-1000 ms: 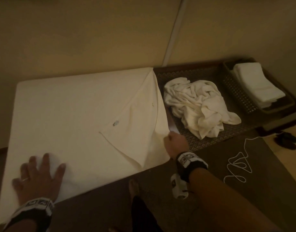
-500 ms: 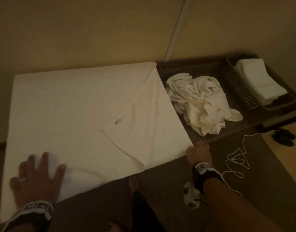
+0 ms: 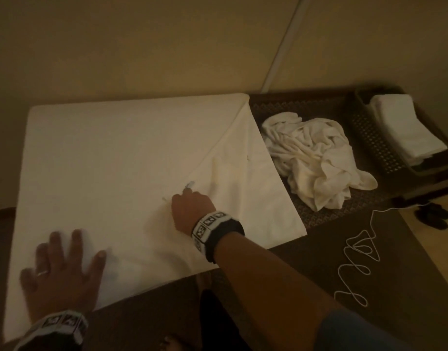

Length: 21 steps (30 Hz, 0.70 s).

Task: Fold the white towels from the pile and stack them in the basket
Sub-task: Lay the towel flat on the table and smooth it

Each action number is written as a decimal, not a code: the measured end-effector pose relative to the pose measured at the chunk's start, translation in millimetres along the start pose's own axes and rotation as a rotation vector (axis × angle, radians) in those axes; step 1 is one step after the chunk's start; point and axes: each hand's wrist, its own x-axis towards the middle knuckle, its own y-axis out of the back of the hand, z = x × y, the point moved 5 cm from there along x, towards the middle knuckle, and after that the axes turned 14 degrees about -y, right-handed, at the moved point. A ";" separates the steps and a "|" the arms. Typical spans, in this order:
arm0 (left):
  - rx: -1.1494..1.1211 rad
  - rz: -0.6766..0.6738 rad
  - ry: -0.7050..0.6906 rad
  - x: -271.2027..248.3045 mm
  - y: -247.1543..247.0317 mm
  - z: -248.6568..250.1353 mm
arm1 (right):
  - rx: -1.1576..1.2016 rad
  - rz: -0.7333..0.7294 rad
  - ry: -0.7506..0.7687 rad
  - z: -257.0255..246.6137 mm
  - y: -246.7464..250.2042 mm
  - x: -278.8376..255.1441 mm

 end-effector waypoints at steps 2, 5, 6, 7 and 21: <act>-0.007 -0.024 0.016 -0.3 0.1 0.8 | -0.006 0.006 0.006 0.3 1.9 2.2; 0.010 -0.024 0.021 1.3 4.4 2.9 | 0.269 0.016 -0.134 24.1 17.9 0.3; 0.014 -0.033 0.020 0.7 4.6 2.6 | 0.376 0.029 -0.208 39.3 23.4 -3.0; 0.014 -0.033 0.012 0.1 5.5 2.5 | 0.462 0.039 -0.279 56.3 27.7 -8.6; 0.208 -0.205 -0.456 -49.2 2.7 43.7 | 0.733 -0.022 -1.020 273.5 -93.4 -147.0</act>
